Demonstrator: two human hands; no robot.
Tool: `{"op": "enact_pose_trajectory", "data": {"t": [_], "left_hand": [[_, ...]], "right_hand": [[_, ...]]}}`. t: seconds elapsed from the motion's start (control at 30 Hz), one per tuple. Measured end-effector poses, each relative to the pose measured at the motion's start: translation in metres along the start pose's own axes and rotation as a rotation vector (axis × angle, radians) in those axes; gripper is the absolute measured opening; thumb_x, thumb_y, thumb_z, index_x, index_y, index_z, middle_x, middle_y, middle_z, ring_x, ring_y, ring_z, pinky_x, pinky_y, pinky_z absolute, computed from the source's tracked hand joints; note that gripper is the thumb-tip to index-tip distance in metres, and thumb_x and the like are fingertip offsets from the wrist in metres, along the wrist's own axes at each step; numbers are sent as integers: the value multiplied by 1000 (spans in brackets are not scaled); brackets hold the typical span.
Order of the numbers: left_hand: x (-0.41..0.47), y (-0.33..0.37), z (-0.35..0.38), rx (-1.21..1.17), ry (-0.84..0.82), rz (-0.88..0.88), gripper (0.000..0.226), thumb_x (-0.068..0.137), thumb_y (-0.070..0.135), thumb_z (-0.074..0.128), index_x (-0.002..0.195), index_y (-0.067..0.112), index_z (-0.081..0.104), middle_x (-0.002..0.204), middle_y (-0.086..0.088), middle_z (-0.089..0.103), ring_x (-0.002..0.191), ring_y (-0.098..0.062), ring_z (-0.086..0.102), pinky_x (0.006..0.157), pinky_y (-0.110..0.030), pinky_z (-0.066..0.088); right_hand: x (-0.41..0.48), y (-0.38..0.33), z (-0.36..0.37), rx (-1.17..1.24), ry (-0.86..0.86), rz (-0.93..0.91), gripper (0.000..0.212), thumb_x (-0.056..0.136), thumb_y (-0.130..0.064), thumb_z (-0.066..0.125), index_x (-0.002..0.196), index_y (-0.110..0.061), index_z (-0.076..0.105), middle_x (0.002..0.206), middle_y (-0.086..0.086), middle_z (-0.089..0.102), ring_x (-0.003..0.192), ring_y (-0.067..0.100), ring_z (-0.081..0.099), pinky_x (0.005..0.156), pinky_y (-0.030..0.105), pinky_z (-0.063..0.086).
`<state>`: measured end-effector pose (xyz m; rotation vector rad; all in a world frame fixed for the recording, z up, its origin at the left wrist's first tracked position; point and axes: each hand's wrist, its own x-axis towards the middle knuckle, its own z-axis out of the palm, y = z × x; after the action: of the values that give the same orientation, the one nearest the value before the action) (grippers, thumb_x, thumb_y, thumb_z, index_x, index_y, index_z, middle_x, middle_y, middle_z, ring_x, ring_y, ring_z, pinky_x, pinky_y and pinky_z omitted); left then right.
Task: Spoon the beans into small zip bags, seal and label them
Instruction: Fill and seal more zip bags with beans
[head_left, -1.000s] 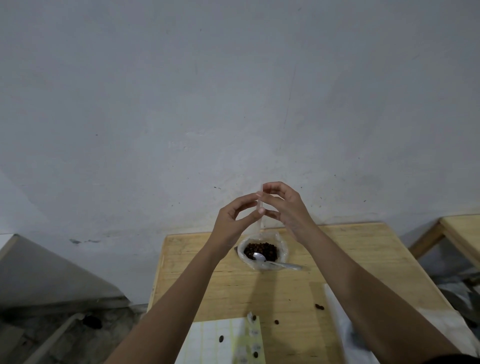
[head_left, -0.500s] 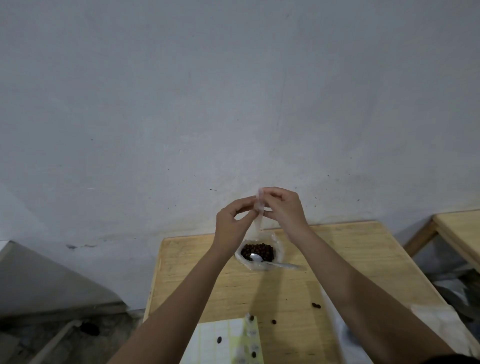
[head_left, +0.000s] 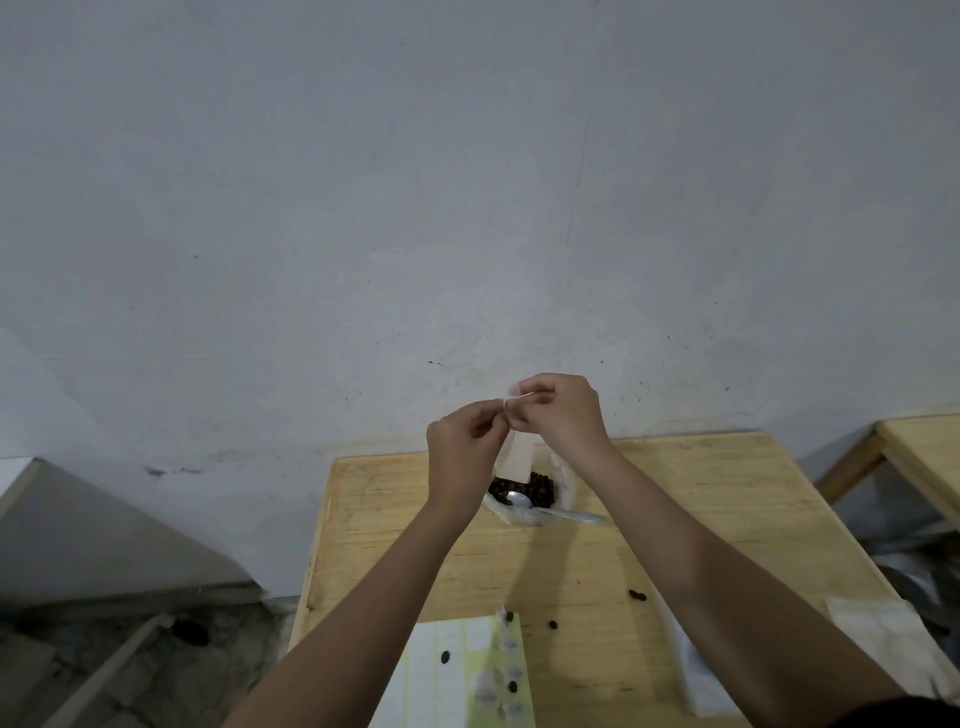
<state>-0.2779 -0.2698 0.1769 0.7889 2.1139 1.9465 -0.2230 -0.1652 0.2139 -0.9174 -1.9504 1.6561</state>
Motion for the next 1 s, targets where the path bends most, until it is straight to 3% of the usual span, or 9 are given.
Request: {"op": "enact_pose_trajectory", "data": {"t": [0.17, 0.33, 0.53, 0.57, 0.63, 0.7, 0.77, 0.87, 1.0], "left_hand": [[5, -5, -4, 129, 7, 49, 9, 84, 4, 64, 80, 5, 73, 70, -12, 69, 67, -25, 64, 70, -42, 54], [16, -11, -16, 216, 108, 18, 11, 80, 2, 66, 86, 6, 75, 78, -1, 72, 69, -5, 65, 70, -16, 52], [15, -14, -27, 179, -192, 13, 9, 83, 11, 69, 90, 14, 72, 86, 7, 71, 80, -2, 66, 72, -15, 51], [12, -12, -28, 141, -250, 9, 13, 84, 16, 69, 97, 16, 71, 93, 9, 70, 89, 0, 65, 75, -15, 51], [7, -10, -29, 108, -378, -11, 43, 80, 31, 73, 121, 22, 60, 120, 14, 60, 113, 4, 54, 90, -14, 46], [3, -10, -28, 171, -520, -33, 88, 70, 43, 78, 143, 32, 31, 144, 21, 33, 130, 9, 31, 102, -13, 32], [2, -11, -25, 263, -599, -25, 119, 60, 49, 83, 147, 37, 3, 151, 26, 7, 138, 5, 11, 109, -21, 20], [3, -17, -22, 391, -547, 82, 131, 56, 52, 84, 146, 37, -10, 145, 34, -2, 142, -5, 2, 113, -31, 18], [5, -22, -23, 449, -416, 190, 118, 56, 50, 84, 146, 27, 11, 134, 15, 19, 127, -4, 24, 100, -27, 34]], "right_hand": [[0, 8, 1, -46, 16, -6, 13, 79, 2, 69, 74, -10, 69, 65, 8, 67, 65, 21, 70, 77, 33, 59], [-5, 20, -1, -198, -6, -39, 22, 83, 6, 57, 85, -8, 73, 64, 3, 68, 64, 18, 71, 68, 20, 58], [-2, 9, -15, -68, -114, 90, 14, 77, 5, 67, 86, -4, 72, 80, 17, 69, 65, 23, 69, 68, 25, 60], [-2, 5, -17, -64, -130, 83, 14, 77, 6, 66, 88, -1, 72, 80, 17, 69, 66, 23, 68, 66, 23, 59], [-1, -3, -20, -85, -158, 50, 14, 79, 6, 63, 89, 1, 71, 78, 16, 68, 66, 22, 67, 61, 20, 57], [1, -9, -20, -103, -178, 15, 13, 79, 5, 63, 87, 0, 71, 75, 15, 67, 63, 20, 66, 61, 21, 57], [3, -15, -19, -114, -218, -7, 13, 78, 6, 63, 89, 3, 70, 74, 15, 66, 62, 19, 65, 64, 23, 58], [2, -20, -18, -168, -288, -57, 16, 77, 6, 64, 93, 4, 70, 67, 15, 65, 58, 17, 63, 64, 21, 57], [3, -22, -15, -375, -210, -154, 19, 74, 5, 62, 88, -1, 72, 58, 8, 62, 54, 14, 62, 65, 22, 57]]}}
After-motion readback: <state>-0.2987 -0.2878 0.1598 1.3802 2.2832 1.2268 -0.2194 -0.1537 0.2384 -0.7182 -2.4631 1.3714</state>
